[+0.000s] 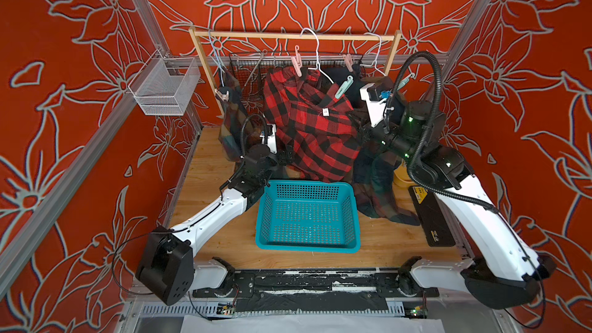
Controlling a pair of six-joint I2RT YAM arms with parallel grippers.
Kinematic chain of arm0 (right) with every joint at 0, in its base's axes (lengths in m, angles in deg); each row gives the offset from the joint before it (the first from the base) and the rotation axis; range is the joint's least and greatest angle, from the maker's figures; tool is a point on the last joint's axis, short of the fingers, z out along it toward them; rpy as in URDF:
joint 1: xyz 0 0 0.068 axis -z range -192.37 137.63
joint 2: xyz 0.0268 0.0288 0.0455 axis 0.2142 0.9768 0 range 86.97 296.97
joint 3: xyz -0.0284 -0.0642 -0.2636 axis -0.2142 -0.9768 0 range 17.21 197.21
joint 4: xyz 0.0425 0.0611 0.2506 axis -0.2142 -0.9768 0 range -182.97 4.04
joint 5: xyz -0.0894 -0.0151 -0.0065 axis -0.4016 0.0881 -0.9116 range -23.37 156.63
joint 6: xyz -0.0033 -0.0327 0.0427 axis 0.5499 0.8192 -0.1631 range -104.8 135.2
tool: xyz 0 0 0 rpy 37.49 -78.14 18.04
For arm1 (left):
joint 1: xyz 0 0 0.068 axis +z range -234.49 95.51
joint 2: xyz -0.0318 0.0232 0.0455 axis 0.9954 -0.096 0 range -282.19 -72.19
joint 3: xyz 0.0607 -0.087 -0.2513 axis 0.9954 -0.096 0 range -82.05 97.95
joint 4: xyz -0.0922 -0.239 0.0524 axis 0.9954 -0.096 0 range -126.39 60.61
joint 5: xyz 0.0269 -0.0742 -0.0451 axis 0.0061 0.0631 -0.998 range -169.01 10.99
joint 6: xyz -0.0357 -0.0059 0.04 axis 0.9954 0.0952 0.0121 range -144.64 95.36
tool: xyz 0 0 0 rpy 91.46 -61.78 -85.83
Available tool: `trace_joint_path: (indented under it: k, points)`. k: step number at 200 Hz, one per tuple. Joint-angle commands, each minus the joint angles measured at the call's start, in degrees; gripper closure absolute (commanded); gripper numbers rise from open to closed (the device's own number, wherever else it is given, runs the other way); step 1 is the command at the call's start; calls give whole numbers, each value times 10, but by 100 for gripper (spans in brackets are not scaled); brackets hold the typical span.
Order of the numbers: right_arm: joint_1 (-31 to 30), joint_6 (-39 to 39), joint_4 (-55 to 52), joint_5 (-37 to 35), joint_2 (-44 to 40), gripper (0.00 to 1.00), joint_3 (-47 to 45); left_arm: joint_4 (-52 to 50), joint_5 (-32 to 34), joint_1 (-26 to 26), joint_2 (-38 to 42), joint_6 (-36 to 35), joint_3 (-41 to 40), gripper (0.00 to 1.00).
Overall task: Remove the clothespins securing long-sleeve shirts to the hanger
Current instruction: Place the long-sleeve shirt at the bin.
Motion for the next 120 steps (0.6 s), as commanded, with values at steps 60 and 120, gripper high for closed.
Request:
trace_joint_path:
  k: [60, 120]
  points:
    - [-3, -26, 44, 65, -68, 100, -67, 38, -24, 4, -39, 1, 53, 19]
    - [-3, -36, 54, 101, -72, 100, -67, 53, -77, 3, -40, 7, 56, 98]
